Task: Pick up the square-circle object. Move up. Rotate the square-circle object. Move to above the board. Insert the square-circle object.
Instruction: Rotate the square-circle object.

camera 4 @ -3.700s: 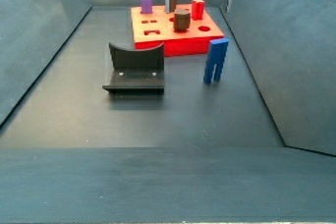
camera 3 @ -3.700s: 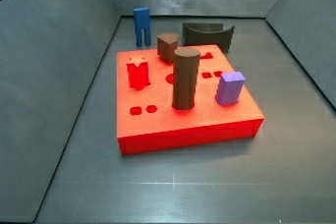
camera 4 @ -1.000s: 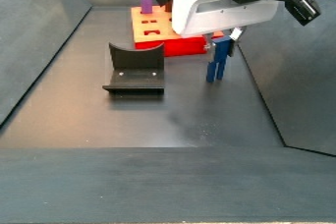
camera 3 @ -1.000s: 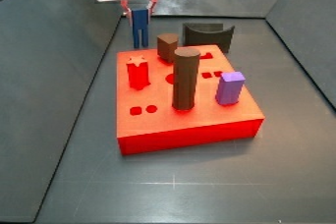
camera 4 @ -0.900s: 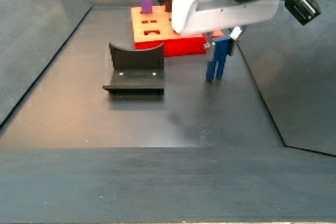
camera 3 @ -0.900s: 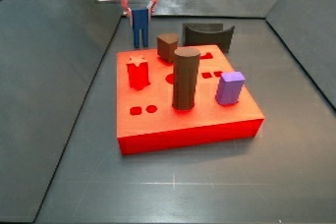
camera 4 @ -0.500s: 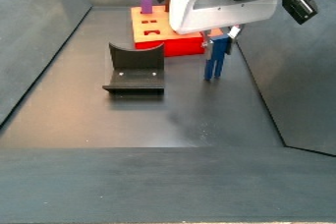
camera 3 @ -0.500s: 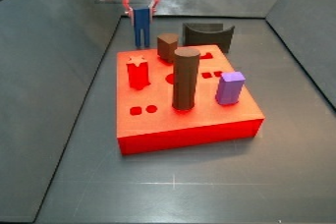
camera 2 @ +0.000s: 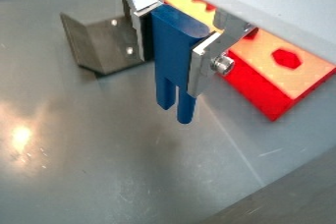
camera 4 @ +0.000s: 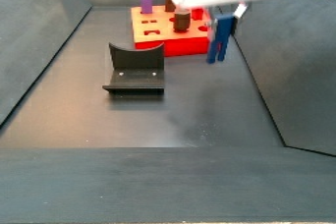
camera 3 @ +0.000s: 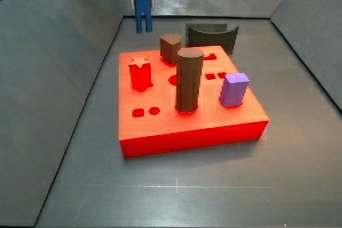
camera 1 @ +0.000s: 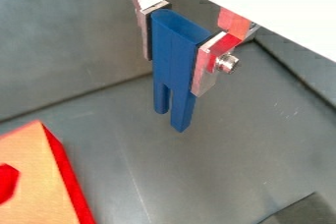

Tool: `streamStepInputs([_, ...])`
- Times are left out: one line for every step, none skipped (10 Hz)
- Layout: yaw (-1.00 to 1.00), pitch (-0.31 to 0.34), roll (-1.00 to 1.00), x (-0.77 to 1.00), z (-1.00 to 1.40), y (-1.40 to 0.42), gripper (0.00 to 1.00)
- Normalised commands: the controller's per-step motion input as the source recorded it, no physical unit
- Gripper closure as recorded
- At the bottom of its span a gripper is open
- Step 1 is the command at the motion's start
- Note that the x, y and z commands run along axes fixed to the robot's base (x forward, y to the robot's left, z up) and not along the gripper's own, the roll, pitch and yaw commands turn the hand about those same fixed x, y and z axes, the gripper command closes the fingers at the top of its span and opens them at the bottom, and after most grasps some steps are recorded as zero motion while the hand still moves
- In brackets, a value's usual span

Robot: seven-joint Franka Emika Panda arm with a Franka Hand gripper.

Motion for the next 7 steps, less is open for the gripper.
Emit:
streamStepInputs([0.00,0.000,0.00,0.19,1.00,-0.07,1.00])
streamStepInputs([0.00,0.028,0.00,0.19,1.00,-0.07,1.00])
streamStepInputs([0.01,0.053,0.00,0.17,1.00,-0.07,1.00])
streamStepInputs([0.01,0.063,0.00,0.15,1.00,-0.06,1.00])
streamStepInputs([0.02,0.072,0.00,0.13,1.00,-0.06,1.00])
streamStepInputs([0.02,0.077,0.01,0.13,1.00,-0.06,1.00])
streamStepInputs([0.03,0.084,0.01,0.09,0.84,-0.05,1.00])
